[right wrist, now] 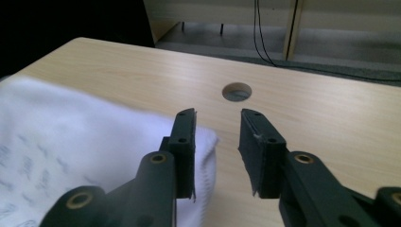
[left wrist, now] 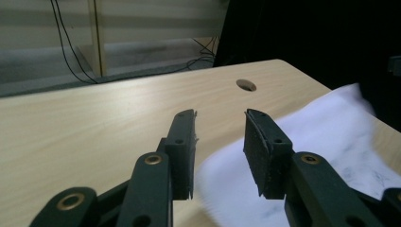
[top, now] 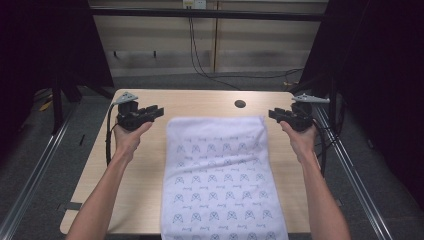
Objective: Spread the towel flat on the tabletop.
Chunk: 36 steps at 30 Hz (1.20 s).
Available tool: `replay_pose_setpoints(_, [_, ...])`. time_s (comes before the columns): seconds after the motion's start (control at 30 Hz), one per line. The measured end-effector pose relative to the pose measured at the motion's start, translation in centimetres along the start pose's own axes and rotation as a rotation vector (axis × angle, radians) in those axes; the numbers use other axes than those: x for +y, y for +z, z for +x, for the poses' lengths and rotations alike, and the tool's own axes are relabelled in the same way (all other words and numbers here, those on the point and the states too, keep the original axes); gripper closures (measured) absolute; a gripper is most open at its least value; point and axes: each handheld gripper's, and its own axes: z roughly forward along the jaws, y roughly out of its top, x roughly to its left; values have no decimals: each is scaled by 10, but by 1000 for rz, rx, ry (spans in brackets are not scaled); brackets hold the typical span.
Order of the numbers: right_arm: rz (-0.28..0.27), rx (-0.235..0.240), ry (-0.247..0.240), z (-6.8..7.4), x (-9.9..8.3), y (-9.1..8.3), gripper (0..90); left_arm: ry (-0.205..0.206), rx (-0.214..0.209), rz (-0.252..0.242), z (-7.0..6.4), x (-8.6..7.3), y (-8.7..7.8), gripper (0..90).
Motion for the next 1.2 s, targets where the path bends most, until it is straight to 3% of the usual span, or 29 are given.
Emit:
replay_pose_setpoints(0.13, [11,25,-10,-2,-11,-7,660,-2,-34,25,-1,-16,-4,638])
replay_pose_setpoints(0.17, [31,34,-34,1,-19,-13,655,16,-54,61,-4,-27,-6,638])
replay_pose_setpoints(0.2, [44,51,-42,2,-24,-17,652,16,-54,61,-4,-27,-6,638])
replay_pose_setpoints(0.23, [49,66,-50,4,-28,-21,643,33,-61,97,-10,-38,-7,638])
replay_pose_setpoints(0.33, [72,113,-53,7,-42,-30,651,19,-90,116,-15,-49,-10,640])
replay_pose_setpoints(0.4, [89,140,-57,11,-53,-35,658,23,-140,162,-25,-68,-12,647])
replay_pose_setpoints(0.47, [94,168,-49,13,-60,-35,659,25,-163,176,-29,-74,-14,663])
replay_pose_setpoints(0.5, [121,204,-55,17,-72,-34,660,45,-193,214,-37,-85,-14,671])
replay_pose_setpoints(0.57, [149,233,-56,23,-83,-29,665,63,-227,245,-44,-92,-14,694])
replay_pose_setpoints(0.67, [177,253,-66,29,-95,-22,682,82,-238,268,-50,-100,-10,791])
replay_pose_setpoints(0.7, [209,259,-69,33,-104,-14,705,104,-240,300,-53,-106,-4,812])
replay_pose_setpoints(0.73, [209,259,-69,33,-104,-14,705,104,-240,300,-53,-106,-4,799])
replay_pose_setpoints(0.77, [242,257,-102,37,-108,-6,707,118,-232,298,-51,-108,0,767])
replay_pose_setpoints(0.8, [242,257,-102,37,-108,-6,707,118,-232,298,-51,-108,0,736])
replay_pose_setpoints(0.83, [263,257,-103,41,-113,1,701,91,-222,284,-47,-108,4,705])
replay_pose_setpoints(0.93, [284,248,-122,44,-118,9,676,98,-202,312,-47,-111,12,688])
replay_pose_setpoints(1.03, [306,234,-152,46,-122,12,676,126,-186,330,-51,-116,17,706])
replay_pose_setpoints(1.17, [300,201,-159,47,-123,12,748,133,-133,318,-53,-117,18,824])
replay_pose_setpoints(1.2, [301,197,-158,46,-123,12,773,132,-136,321,-52,-117,18,850])
